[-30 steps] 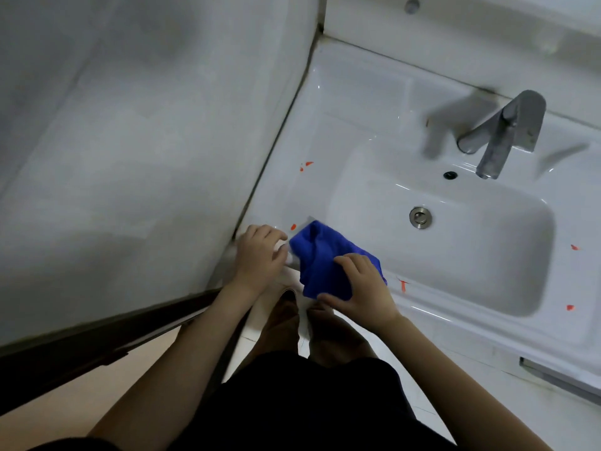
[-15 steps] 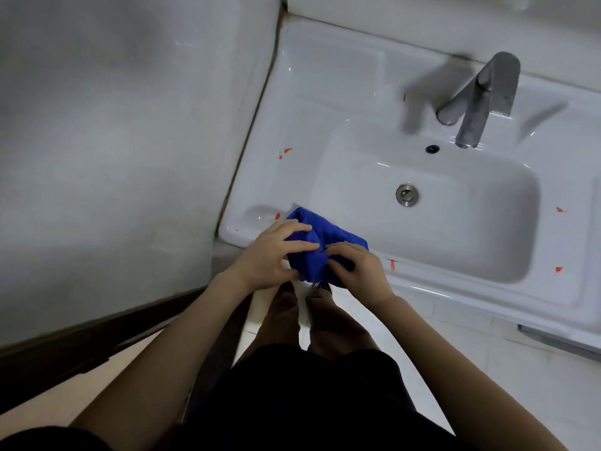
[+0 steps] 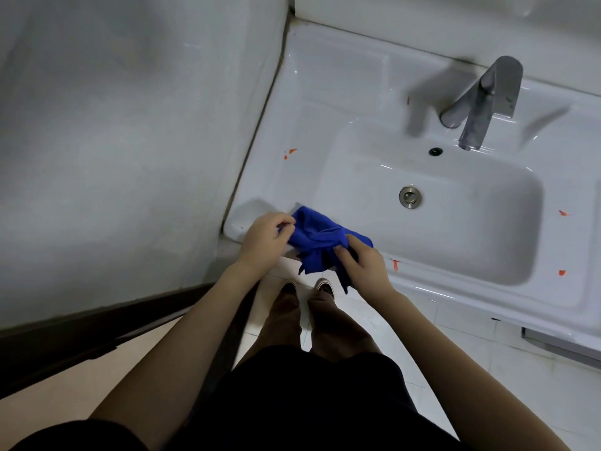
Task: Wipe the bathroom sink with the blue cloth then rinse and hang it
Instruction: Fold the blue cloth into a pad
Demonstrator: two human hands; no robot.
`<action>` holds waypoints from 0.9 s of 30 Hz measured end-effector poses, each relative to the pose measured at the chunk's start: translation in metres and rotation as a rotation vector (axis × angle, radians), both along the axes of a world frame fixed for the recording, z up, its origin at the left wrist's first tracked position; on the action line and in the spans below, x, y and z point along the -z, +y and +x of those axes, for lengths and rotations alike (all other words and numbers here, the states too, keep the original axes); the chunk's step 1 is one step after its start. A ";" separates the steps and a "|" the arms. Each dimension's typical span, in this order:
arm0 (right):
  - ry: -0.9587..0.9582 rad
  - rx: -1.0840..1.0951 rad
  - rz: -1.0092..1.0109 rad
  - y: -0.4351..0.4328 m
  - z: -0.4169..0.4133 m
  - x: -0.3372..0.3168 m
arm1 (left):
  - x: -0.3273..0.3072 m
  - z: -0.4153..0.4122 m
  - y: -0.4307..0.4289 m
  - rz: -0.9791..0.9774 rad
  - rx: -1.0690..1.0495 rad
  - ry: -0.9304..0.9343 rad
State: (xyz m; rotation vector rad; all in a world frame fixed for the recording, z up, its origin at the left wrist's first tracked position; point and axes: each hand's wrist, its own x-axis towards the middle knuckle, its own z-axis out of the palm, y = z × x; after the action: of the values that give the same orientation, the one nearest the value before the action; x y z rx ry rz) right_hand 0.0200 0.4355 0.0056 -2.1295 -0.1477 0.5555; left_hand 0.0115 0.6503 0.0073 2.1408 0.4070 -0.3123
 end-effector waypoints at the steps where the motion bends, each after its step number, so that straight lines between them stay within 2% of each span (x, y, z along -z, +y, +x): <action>1: 0.023 -0.007 0.008 -0.002 0.000 -0.001 | 0.003 0.002 0.004 0.143 0.011 0.011; 3: 0.048 -0.036 0.028 -0.007 -0.001 0.001 | 0.006 0.007 0.007 0.280 0.076 0.108; 6: 0.063 -0.111 0.051 -0.017 0.001 -0.001 | 0.010 0.012 0.001 0.345 0.185 0.220; 9: 0.180 -0.146 0.162 -0.024 0.006 -0.011 | 0.009 0.015 -0.003 0.315 0.211 0.301; 12: 0.263 -0.044 0.249 -0.024 0.010 -0.020 | 0.005 0.015 -0.006 0.182 0.203 0.248; 14: 0.309 0.068 0.320 -0.023 0.012 -0.022 | 0.001 0.009 -0.008 -0.038 0.126 0.161; 17: 0.405 0.193 0.435 -0.024 0.014 -0.026 | -0.009 -0.005 -0.009 -0.391 -0.098 0.097; 22: 0.507 0.304 0.532 -0.015 0.023 -0.035 | -0.021 -0.011 -0.008 -0.769 -0.366 0.088; 24: 0.584 0.411 0.584 -0.016 0.029 -0.036 | -0.020 -0.009 -0.004 -0.798 -0.476 0.093; 27: 0.638 0.572 0.551 -0.019 0.039 -0.035 | -0.017 -0.004 0.006 -0.670 -0.645 0.158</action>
State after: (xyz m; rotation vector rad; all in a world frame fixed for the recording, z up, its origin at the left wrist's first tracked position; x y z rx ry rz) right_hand 0.0593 0.4164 0.0403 -1.2942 0.5833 0.7128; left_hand 0.0073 0.6563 0.0241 1.2540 0.9096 -0.2025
